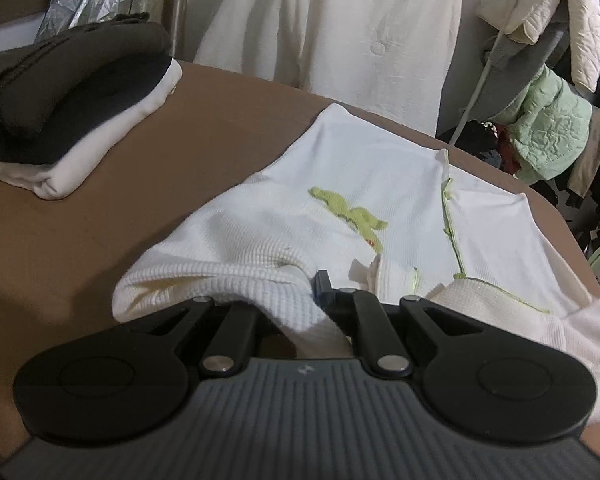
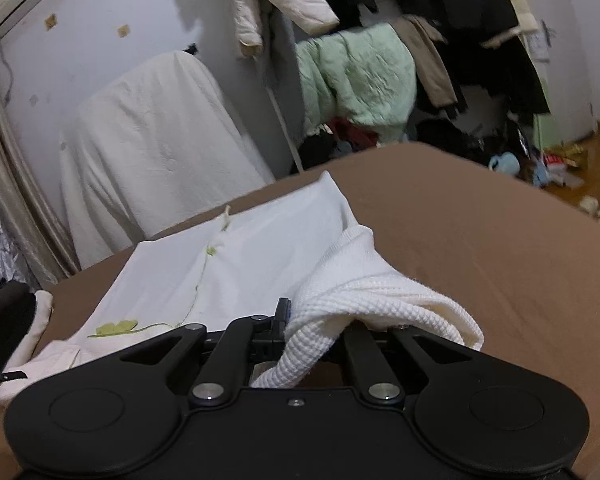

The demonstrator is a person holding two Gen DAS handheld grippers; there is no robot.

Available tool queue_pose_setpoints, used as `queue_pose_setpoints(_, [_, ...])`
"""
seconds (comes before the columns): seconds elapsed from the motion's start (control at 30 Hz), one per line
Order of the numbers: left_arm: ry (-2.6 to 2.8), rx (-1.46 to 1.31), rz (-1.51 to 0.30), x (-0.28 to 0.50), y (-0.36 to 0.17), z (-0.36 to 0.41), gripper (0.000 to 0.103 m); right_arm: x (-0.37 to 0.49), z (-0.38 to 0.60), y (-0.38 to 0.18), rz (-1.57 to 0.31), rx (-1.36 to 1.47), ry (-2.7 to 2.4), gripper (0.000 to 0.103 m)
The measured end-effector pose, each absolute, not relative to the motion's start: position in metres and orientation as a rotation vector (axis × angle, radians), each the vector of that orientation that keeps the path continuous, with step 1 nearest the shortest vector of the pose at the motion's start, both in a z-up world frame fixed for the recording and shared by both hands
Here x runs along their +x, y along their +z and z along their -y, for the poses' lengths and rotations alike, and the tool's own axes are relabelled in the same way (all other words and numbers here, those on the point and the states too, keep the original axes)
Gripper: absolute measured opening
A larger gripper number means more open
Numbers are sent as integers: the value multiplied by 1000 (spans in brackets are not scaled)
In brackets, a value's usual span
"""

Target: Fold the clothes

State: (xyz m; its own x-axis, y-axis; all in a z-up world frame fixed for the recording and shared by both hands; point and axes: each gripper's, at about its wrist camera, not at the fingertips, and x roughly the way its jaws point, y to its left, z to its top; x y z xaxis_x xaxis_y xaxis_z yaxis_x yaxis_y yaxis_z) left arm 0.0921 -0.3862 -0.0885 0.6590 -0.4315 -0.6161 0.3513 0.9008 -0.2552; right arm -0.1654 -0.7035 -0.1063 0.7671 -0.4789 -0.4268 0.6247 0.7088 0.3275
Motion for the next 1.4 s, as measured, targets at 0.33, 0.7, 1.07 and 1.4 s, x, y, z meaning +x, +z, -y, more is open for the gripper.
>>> queue_pose_setpoints(0.33, [-496, -174, -725, 59, -53, 354, 7, -203, 679, -73, -352, 467, -535, 7])
queue_pose_setpoints(0.7, [-573, -117, -699, -12, 11, 305, 4, -272, 644, -23, -436, 576, -452, 7])
queue_pose_setpoints(1.07, [-485, -209, -896, 71, -63, 352, 4, -215, 704, -72, -536, 649, -452, 7])
queue_pose_setpoints(1.4, [-513, -57, -846, 139, -63, 428, 4, -150, 766, -89, -593, 658, -425, 7])
